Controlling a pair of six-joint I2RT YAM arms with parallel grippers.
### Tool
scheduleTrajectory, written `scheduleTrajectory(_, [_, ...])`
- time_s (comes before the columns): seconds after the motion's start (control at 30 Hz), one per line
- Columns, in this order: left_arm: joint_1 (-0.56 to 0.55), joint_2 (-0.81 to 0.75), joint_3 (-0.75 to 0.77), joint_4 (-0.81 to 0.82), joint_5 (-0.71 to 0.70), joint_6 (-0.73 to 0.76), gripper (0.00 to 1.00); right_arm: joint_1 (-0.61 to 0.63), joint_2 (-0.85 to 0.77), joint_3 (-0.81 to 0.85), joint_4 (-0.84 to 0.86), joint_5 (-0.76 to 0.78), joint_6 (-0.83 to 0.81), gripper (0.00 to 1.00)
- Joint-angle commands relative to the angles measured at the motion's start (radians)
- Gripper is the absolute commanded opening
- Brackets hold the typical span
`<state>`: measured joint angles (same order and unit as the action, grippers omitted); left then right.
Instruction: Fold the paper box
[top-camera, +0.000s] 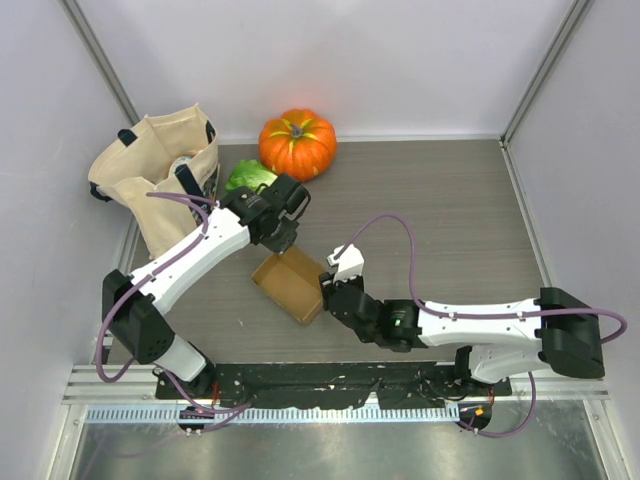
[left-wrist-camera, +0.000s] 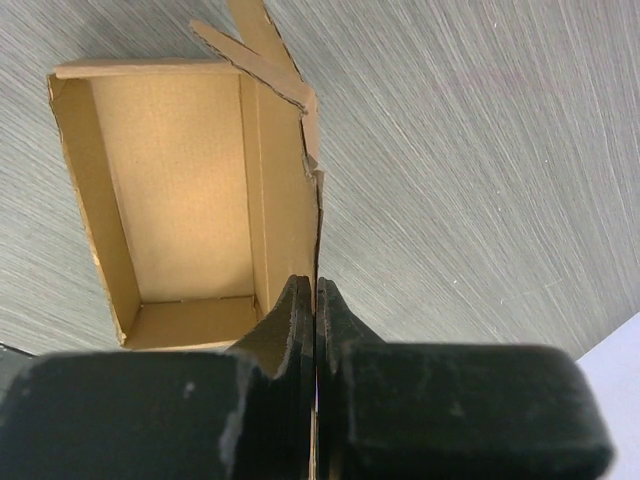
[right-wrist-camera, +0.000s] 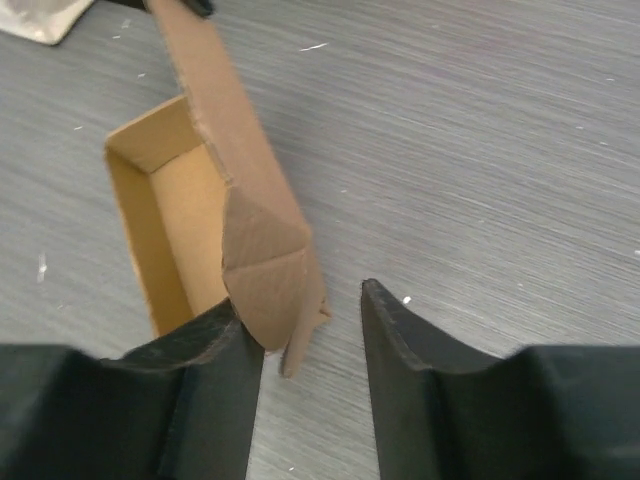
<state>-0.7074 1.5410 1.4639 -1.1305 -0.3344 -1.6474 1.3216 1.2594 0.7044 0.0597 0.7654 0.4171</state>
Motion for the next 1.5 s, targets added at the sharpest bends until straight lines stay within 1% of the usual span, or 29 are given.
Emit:
scheduleTrajectory(0.0, [0.002, -0.067, -0.002, 0.004, -0.037, -0.023, 0.11, 0.007, 0.029, 0.075, -0.109, 0.209, 0.12, 0.4])
scheduleTrajectory(0.03, [0.002, -0.077, -0.032, 0.043, -0.034, -0.006, 0.19, 0.008, 0.029, 0.073, -0.116, 0.218, 0.114, 0.28])
scheduleTrajectory(0.07, [0.003, -0.09, -0.046, 0.06, -0.032, 0.001, 0.3, 0.007, 0.025, 0.069, -0.119, 0.219, 0.112, 0.23])
scheduleTrajectory(0.1, [0.003, -0.111, -0.059, 0.073, -0.034, 0.011, 0.48, 0.004, 0.018, 0.063, -0.118, 0.216, 0.111, 0.17])
scheduleTrajectory(0.13, [0.003, -0.125, -0.077, 0.096, -0.046, 0.033, 0.55, 0.001, 0.0, 0.047, -0.109, 0.201, 0.095, 0.04])
scheduleTrajectory(0.17, [0.003, -0.139, -0.083, 0.107, -0.054, 0.049, 0.65, -0.004, -0.012, 0.038, -0.101, 0.19, 0.085, 0.01])
scheduleTrajectory(0.23, [0.005, -0.198, -0.124, 0.176, -0.06, 0.105, 0.73, -0.025, -0.05, -0.002, -0.071, 0.163, 0.033, 0.01])
scheduleTrajectory(0.27, [0.005, -0.223, -0.151, 0.213, -0.061, 0.192, 0.77, -0.03, -0.067, -0.011, -0.07, 0.158, 0.016, 0.01])
scheduleTrajectory(0.33, [0.005, -0.335, -0.264, 0.381, -0.057, 0.306, 0.81, -0.061, -0.112, -0.046, -0.066, 0.102, -0.04, 0.01])
scheduleTrajectory(0.37, [0.008, -0.39, -0.317, 0.459, -0.04, 0.486, 0.84, -0.074, -0.158, -0.058, -0.066, 0.072, -0.093, 0.01])
scheduleTrajectory(0.4, [0.011, -0.491, -0.443, 0.645, -0.016, 0.565, 0.87, -0.094, -0.188, -0.074, -0.032, 0.033, -0.121, 0.01])
scheduleTrajectory(0.43, [0.017, -0.549, -0.508, 0.746, 0.03, 0.672, 0.88, -0.154, -0.218, -0.1, -0.02, -0.01, -0.145, 0.01])
scheduleTrajectory(0.47, [0.02, -0.602, -0.571, 0.829, 0.104, 0.757, 0.95, -0.188, -0.268, -0.108, -0.023, -0.114, -0.19, 0.01])
scheduleTrajectory(0.5, [0.022, -0.649, -0.679, 0.93, 0.121, 0.87, 0.95, -0.22, -0.288, -0.111, -0.038, -0.151, -0.205, 0.01])
scheduleTrajectory(0.53, [0.025, -0.744, -0.732, 0.974, 0.129, 0.909, 0.96, -0.29, -0.305, -0.114, -0.044, -0.188, -0.227, 0.01])
scheduleTrajectory(0.57, [0.028, -0.777, -0.778, 1.014, 0.158, 0.946, 0.97, -0.32, -0.324, -0.115, -0.049, -0.303, -0.25, 0.01])
scheduleTrajectory(0.6, [0.031, -0.806, -0.848, 1.055, 0.178, 1.009, 0.97, -0.355, -0.336, -0.115, -0.05, -0.358, -0.297, 0.01])
scheduleTrajectory(0.7, [0.046, -0.829, -0.921, 1.089, 0.253, 1.048, 0.99, -0.464, -0.309, -0.12, -0.016, -0.567, -0.328, 0.01])
scheduleTrajectory(0.77, [0.048, -0.811, -0.953, 1.126, 0.287, 1.063, 1.0, -0.511, -0.282, -0.112, -0.001, -0.627, -0.327, 0.0])
scheduleTrajectory(0.8, [0.048, -0.805, -0.974, 1.173, 0.288, 1.064, 1.0, -0.516, -0.269, -0.109, 0.002, -0.626, -0.327, 0.01])
scheduleTrajectory(0.93, [0.049, -0.785, -0.993, 1.216, 0.308, 1.1, 0.97, -0.548, -0.244, -0.08, -0.021, -0.6, -0.328, 0.01])
scheduleTrajectory(0.97, [0.049, -0.783, -0.996, 1.206, 0.302, 1.103, 0.91, -0.556, -0.245, -0.079, -0.021, -0.609, -0.325, 0.01])
scheduleTrajectory(1.07, [0.049, -0.791, -1.017, 1.177, 0.27, 1.069, 0.84, -0.567, -0.25, -0.077, -0.02, -0.612, -0.301, 0.01])
scheduleTrajectory(1.17, [0.049, -0.841, -1.082, 1.193, 0.244, 1.029, 0.85, -0.57, -0.235, -0.075, -0.027, -0.607, -0.29, 0.01])
scheduleTrajectory(1.27, [0.049, -0.881, -1.116, 1.218, 0.219, 1.02, 0.89, -0.572, -0.226, -0.077, -0.037, -0.598, -0.278, 0.01])
scheduleTrajectory(1.33, [0.049, -0.857, -1.11, 1.21, 0.199, 1.028, 0.91, -0.572, -0.226, -0.08, -0.035, -0.603, -0.273, 0.04])
scheduleTrajectory(1.37, [0.049, -0.839, -1.102, 1.215, 0.195, 1.046, 0.91, -0.572, -0.226, -0.083, -0.032, -0.606, -0.27, 0.09])
scheduleTrajectory(1.43, [0.049, -0.784, -1.094, 1.229, 0.193, 1.06, 0.92, -0.573, -0.223, -0.086, -0.029, -0.617, -0.268, 0.15])
scheduleTrajectory(1.47, [0.049, -0.768, -1.091, 1.256, 0.19, 1.067, 0.91, -0.573, -0.219, -0.086, -0.028, -0.618, -0.267, 0.2])
